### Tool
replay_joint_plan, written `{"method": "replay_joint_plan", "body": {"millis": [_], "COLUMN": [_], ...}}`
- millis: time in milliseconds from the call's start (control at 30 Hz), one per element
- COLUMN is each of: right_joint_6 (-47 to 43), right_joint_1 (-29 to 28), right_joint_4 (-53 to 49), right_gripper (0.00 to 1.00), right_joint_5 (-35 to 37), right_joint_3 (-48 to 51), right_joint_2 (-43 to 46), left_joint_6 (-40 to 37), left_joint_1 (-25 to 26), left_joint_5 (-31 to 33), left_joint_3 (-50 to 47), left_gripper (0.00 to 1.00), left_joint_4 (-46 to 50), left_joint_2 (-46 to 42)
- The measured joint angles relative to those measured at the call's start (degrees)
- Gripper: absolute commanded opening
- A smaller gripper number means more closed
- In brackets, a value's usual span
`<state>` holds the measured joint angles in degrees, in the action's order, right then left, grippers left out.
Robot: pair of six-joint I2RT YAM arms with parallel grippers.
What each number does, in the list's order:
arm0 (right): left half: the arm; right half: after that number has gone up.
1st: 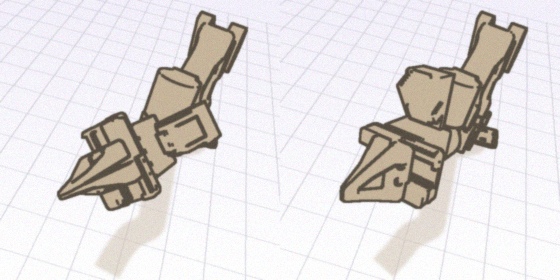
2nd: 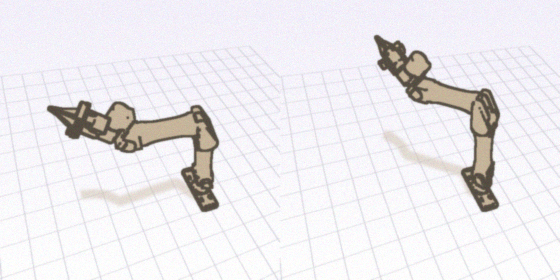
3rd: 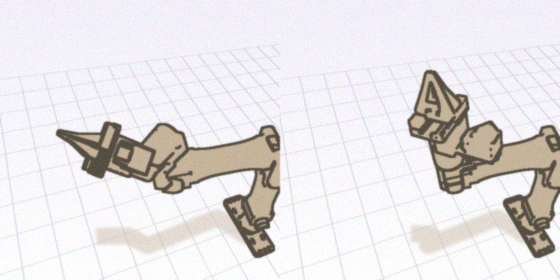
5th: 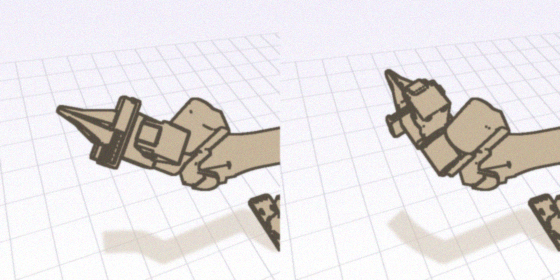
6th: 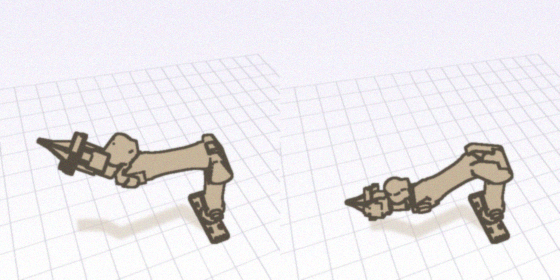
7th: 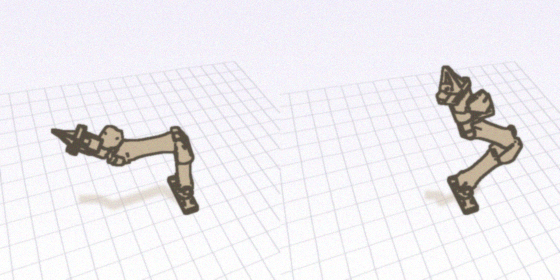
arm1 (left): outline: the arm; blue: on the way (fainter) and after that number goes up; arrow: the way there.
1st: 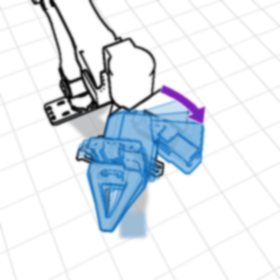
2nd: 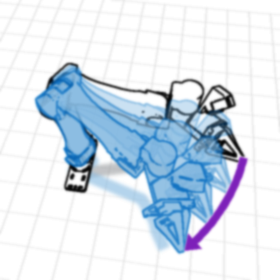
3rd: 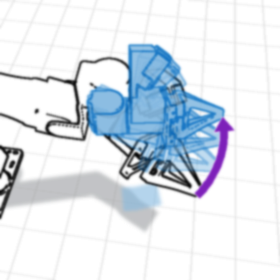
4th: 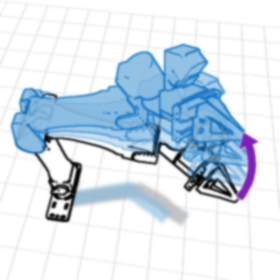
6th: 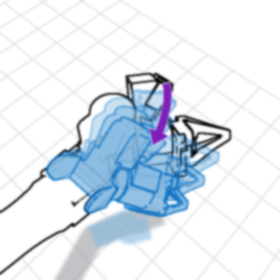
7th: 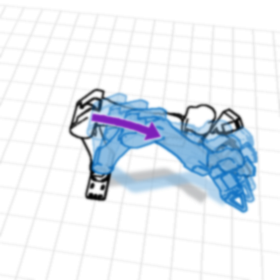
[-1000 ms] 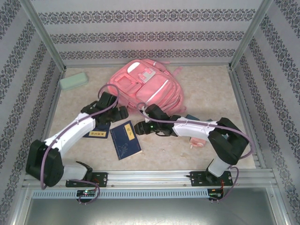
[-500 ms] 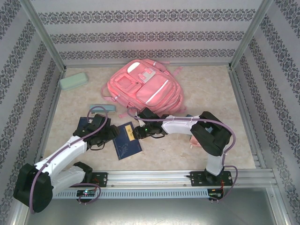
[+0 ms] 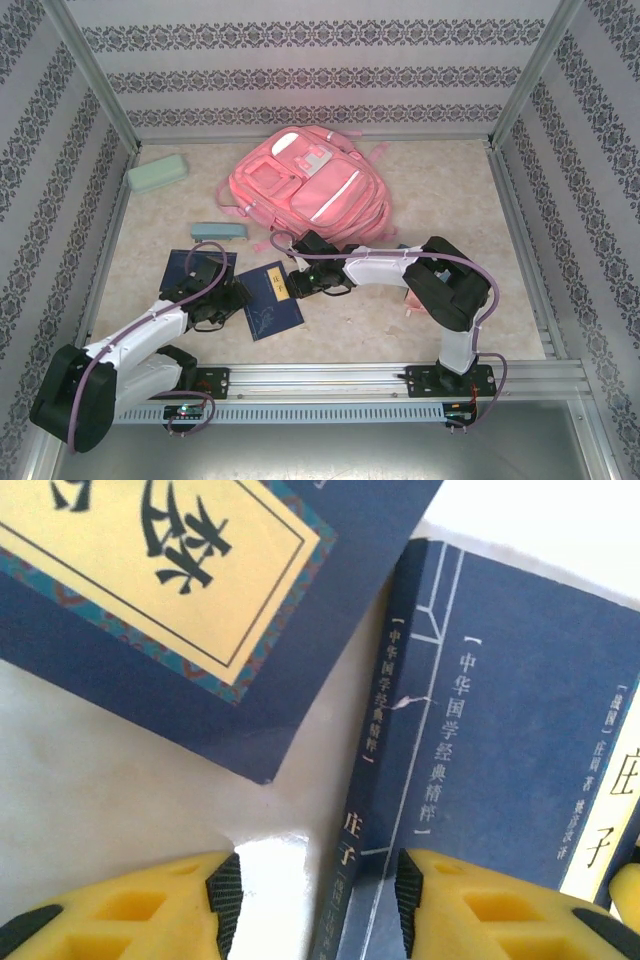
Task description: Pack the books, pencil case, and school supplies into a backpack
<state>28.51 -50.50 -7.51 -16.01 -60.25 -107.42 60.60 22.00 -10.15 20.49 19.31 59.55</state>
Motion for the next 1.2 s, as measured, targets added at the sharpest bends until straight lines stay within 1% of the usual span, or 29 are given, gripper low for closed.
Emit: {"method": "replay_joint_plan", "body": {"millis": [67,100,267,400,500,667,800,900,1200], "right_joint_6": [0.0,0.0,0.0,0.0,0.0,0.1,0.1,0.1,0.2], "right_joint_1": [0.0,0.0,0.0,0.0,0.0,0.0,0.0,0.0,-0.3], "right_joint_4": [0.0,0.0,0.0,0.0,0.0,0.0,-0.4,-0.5,-0.6], "right_gripper": [0.23,0.24,0.23,0.24,0.24,0.24,0.24,0.24,0.24], "right_joint_5": [-0.1,-0.2,-0.2,-0.2,-0.2,-0.2,-0.2,-0.2,-0.2], "right_joint_3": [0.0,0.0,0.0,0.0,0.0,0.0,-0.5,-0.7,-0.8], "right_joint_2": [0.0,0.0,0.0,0.0,0.0,-0.1,-0.3,-0.4,-0.4], "left_joint_6": [0.5,0.7,1.4,1.2,0.7,-0.3,-0.5,-1.0,-2.1], "left_joint_1": [0.0,0.0,0.0,0.2,1.0,1.6,1.6,1.6,1.6], "left_joint_5": [0.0,0.0,0.1,-0.1,-0.9,-2.5,-3.6,-3.5,-0.6], "left_joint_3": [-0.2,-0.3,-0.1,0.9,1.5,2.3,2.3,2.3,2.5], "left_gripper": [0.42,0.42,0.43,0.47,0.47,0.46,0.46,0.46,0.45], "left_joint_4": [-0.4,-0.6,-0.7,-0.1,-0.4,-1.4,-3.1,-3.0,-0.7], "left_joint_2": [0.4,0.5,0.6,0.5,-0.6,-5.1,-2.4,-0.3,-1.6]}}
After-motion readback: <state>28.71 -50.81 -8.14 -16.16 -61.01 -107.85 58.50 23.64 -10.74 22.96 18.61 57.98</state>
